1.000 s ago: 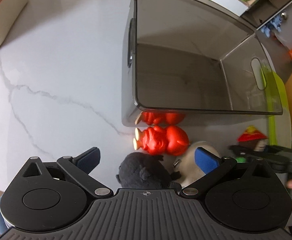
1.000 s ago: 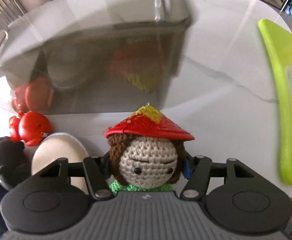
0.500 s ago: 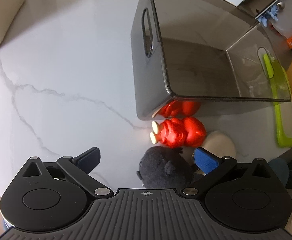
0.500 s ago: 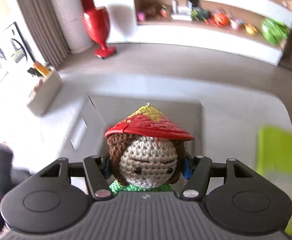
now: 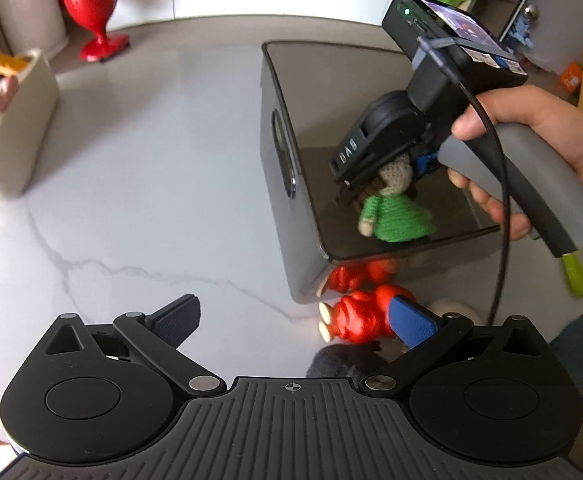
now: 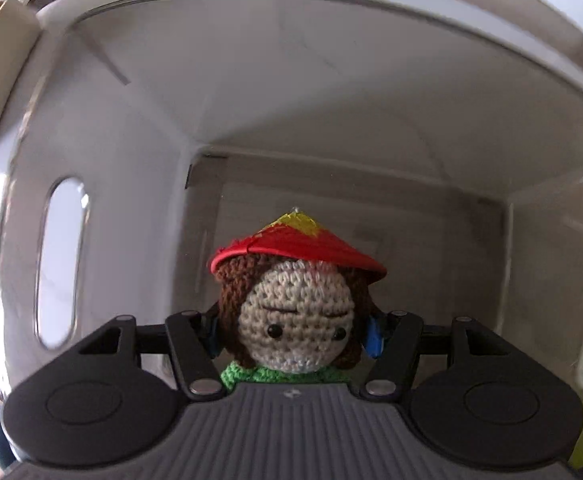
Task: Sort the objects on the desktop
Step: 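Lower the doll into the grey bin and open the right gripper, then grasp the black plush toy with the right gripper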
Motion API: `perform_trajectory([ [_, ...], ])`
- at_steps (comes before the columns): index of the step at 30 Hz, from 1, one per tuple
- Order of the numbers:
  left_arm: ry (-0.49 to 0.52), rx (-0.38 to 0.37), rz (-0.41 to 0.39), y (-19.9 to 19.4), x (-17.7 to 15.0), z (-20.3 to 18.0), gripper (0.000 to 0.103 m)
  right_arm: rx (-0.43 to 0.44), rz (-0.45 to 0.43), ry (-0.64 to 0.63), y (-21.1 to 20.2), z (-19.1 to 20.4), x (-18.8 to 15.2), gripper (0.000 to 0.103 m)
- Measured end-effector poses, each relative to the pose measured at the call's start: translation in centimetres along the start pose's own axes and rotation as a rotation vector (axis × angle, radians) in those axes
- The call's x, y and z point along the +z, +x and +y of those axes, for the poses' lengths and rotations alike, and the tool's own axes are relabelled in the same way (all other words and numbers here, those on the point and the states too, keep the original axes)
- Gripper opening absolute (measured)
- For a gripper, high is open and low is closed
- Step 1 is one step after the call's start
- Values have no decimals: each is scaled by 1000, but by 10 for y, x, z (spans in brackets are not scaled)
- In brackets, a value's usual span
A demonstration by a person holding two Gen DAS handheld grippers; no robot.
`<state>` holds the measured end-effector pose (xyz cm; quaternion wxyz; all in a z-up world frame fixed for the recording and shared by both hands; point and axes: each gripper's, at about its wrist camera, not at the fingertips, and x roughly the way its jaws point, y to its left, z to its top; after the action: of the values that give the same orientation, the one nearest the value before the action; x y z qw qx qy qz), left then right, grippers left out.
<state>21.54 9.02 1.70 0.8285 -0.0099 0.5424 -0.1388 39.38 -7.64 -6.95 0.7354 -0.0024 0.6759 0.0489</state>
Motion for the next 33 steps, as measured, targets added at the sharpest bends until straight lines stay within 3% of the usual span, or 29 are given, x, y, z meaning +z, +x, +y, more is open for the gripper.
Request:
perform_trajectory([
  [3,-27,-30,18,5,0,3,103,5,8,28,0,-3,3,65],
  [9,-22,-21,9,4,-3,-3,103,79,83,15,11,8,3,71],
  [11,-17,-11,11,3,-4,-5,103,77,47,-32,3,9,2,76],
  [16,-24,-1,22,5,-2,-11,103,95,-119,-86,-42,-9,-14,76],
  [24,-23,-23,53,5,9,-30,103,324,-463,-153,-140,-86,-110,79],
  [26,-39,-36,66,5,6,-28,103,407,-497,-213,-154,-105,-140,89],
  [28,-73,-43,95,6,2,-21,103,452,-496,-297,-156,-116,-166,90],
  [30,-135,-47,128,9,0,-8,103,408,-498,-396,-142,-106,-191,90],
  [33,-229,-20,108,2,3,13,103,300,-492,-564,-104,-66,-221,89],
])
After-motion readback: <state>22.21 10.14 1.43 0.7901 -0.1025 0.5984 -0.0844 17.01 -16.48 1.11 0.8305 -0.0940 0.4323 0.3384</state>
